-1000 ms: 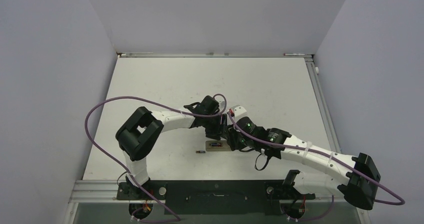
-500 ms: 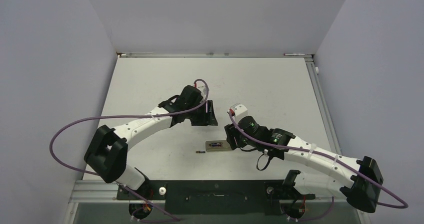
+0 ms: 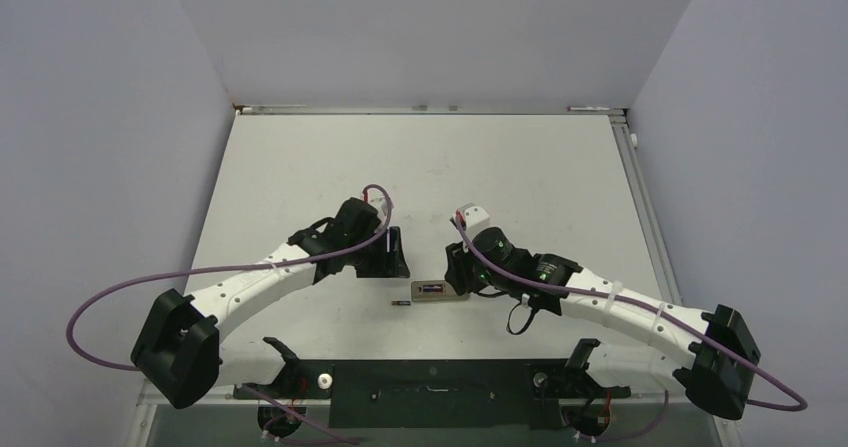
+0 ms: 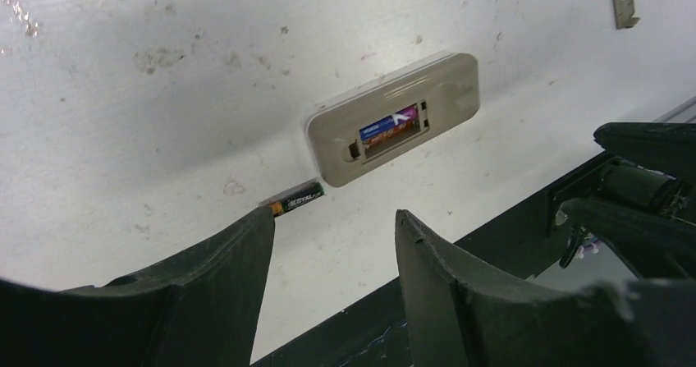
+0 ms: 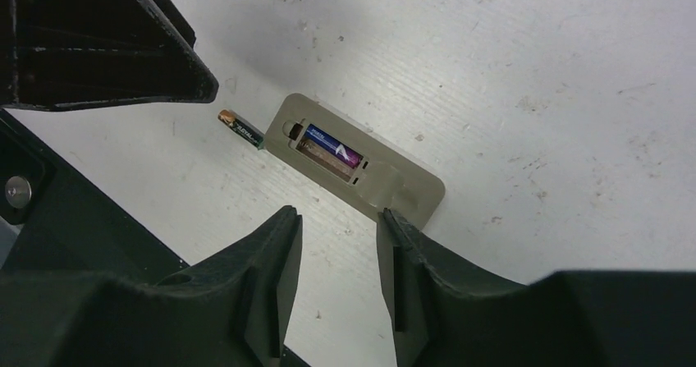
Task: Load the batteries into the remote control
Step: Adjust the remote control at the center of the board, then adjust the battery at the center of the board.
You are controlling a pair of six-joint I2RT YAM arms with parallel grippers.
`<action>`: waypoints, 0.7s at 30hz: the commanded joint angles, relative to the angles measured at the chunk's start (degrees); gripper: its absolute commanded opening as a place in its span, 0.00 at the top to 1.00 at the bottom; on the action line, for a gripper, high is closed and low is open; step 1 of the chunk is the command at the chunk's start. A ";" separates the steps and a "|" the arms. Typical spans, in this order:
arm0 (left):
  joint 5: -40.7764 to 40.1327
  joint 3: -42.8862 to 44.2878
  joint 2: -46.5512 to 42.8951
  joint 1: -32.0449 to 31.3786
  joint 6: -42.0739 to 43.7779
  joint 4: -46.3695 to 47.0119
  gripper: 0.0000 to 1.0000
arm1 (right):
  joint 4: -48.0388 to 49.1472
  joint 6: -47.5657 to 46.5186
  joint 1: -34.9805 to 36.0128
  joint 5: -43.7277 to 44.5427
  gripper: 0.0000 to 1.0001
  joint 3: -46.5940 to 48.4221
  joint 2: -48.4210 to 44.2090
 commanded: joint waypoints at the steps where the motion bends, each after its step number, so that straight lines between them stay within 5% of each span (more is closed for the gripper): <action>1: -0.81 -3.23 -3.23 0.11 -0.98 0.86 0.48 | 5.47 3.16 0.62 -3.90 0.63 -1.29 1.66; 13: 1.13 -7.29 2.87 0.27 -2.28 11.44 0.53 | 8.78 5.99 3.19 -4.06 0.68 -2.64 3.83; 21: 1.52 -7.09 6.61 0.25 -2.04 12.50 0.67 | 9.59 7.01 4.07 -3.84 0.78 -3.61 3.92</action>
